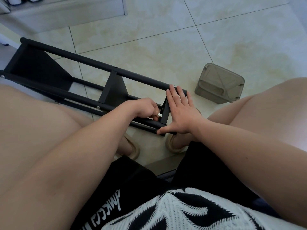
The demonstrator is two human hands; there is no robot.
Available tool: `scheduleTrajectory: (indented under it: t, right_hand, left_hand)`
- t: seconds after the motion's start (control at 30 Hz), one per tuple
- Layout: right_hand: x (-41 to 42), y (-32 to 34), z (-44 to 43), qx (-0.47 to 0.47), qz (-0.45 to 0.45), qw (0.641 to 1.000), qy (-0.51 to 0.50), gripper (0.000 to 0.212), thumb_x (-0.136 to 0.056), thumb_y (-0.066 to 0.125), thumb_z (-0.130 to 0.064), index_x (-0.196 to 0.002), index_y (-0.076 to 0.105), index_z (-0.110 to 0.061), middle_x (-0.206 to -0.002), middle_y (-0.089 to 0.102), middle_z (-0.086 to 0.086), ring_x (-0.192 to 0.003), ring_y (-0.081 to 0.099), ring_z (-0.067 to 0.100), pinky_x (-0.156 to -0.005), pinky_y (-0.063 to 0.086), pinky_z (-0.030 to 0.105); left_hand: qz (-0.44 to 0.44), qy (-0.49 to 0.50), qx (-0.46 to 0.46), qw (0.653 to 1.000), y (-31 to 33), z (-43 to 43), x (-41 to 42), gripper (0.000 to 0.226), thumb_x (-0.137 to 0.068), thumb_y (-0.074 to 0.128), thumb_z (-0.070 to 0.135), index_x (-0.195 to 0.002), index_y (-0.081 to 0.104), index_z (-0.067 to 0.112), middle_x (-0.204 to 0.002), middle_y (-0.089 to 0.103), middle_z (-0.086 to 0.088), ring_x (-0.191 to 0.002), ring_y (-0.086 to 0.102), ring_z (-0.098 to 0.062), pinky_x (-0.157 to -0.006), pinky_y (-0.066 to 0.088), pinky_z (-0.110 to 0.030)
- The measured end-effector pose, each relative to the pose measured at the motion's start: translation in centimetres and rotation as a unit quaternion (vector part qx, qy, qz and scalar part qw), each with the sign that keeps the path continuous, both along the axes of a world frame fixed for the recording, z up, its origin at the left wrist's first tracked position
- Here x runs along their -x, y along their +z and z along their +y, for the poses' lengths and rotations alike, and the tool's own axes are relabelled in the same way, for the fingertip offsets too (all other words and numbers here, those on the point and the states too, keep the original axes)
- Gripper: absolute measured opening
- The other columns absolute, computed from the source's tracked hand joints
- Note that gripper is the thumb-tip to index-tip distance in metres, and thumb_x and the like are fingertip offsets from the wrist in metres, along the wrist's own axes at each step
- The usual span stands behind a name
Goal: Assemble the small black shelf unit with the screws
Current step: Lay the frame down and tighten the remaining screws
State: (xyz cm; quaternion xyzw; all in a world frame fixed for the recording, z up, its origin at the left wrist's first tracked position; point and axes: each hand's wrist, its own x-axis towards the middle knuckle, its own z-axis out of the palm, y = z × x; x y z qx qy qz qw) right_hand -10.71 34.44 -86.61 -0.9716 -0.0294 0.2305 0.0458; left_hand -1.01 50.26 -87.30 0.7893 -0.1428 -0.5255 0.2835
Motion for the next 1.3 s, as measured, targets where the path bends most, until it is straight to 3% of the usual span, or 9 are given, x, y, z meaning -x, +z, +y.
scheduleTrajectory:
  t: [0.17, 0.37, 0.67, 0.93, 1.1, 1.3]
  right_hand:
    - [0.01, -0.01, -0.01, 0.006, -0.001, 1.0, 0.001, 0.156, -0.049, 0.033, -0.105, -0.158, -0.018, -0.007, -0.166, -0.028, 0.009, -0.152, -0.027, 0.029, -0.124, -0.011, 0.053]
    - [-0.02, -0.08, -0.04, 0.004, 0.001, 1.0, 0.0, 0.156, -0.047, 0.031, -0.106, -0.158, -0.019, -0.008, -0.165, -0.028, 0.009, -0.152, -0.028, 0.029, -0.123, -0.012, 0.054]
    - [-0.03, -0.16, -0.03, 0.003, 0.0, 1.0, -0.001, 0.157, -0.048, 0.034, -0.106, -0.158, -0.019, -0.008, -0.165, -0.029, 0.009, -0.152, -0.028, 0.029, -0.123, -0.012, 0.053]
    - [-0.04, -0.25, -0.01, 0.009, -0.002, 1.0, -0.001, 0.157, -0.047, 0.031, -0.106, -0.158, -0.019, -0.008, -0.165, -0.029, 0.009, -0.151, -0.029, 0.029, -0.123, -0.013, 0.052]
    - [-0.02, -0.15, -0.04, 0.005, 0.0, 1.0, -0.002, 0.156, -0.048, 0.034, -0.105, -0.158, -0.019, -0.008, -0.165, -0.029, 0.009, -0.151, -0.028, 0.029, -0.124, -0.012, 0.053]
    - [-0.03, -0.06, 0.0, 0.005, 0.001, 1.0, -0.002, 0.156, -0.05, 0.037, -0.105, -0.158, -0.019, -0.008, -0.165, -0.029, 0.008, -0.152, -0.028, 0.029, -0.123, -0.012, 0.053]
  left_hand:
    - [-0.004, -0.01, -0.001, 1.0, -0.03, 0.0, 0.22, 0.022, -0.101, 0.053, 0.01, -0.083, 0.065, 0.015, -0.078, 0.071, 0.004, -0.091, 0.061, -0.017, -0.096, 0.048, -0.037]
    - [-0.023, -0.032, -0.006, 0.999, 0.17, 0.17, 0.24, 0.017, -0.101, 0.054, 0.012, -0.091, 0.069, 0.014, -0.084, 0.072, 0.005, -0.092, 0.062, -0.015, -0.077, 0.045, -0.024]
    - [-0.054, -0.064, -0.028, 0.996, 0.09, 0.49, 0.11, 0.014, -0.096, 0.061, 0.017, -0.088, 0.072, 0.017, -0.103, 0.074, -0.011, -0.085, 0.058, -0.018, -0.091, 0.05, -0.038]
    - [-0.057, -0.093, -0.044, 0.993, 0.38, 0.58, -0.06, 0.011, -0.097, 0.063, 0.021, -0.09, 0.071, 0.023, -0.094, 0.069, 0.002, -0.093, 0.06, -0.017, -0.088, 0.048, -0.033]
    - [-0.057, -0.099, -0.045, 0.992, 0.5, 0.48, -0.05, 0.009, -0.097, 0.063, 0.02, -0.097, 0.072, 0.019, -0.102, 0.071, -0.004, -0.095, 0.06, -0.019, -0.095, 0.049, -0.037]
    - [-0.1, -0.081, -0.045, 0.991, 0.85, 0.64, -0.64, 0.011, -0.095, 0.065, 0.022, -0.091, 0.076, 0.02, -0.084, 0.073, 0.005, -0.083, 0.065, -0.015, -0.073, 0.046, -0.027]
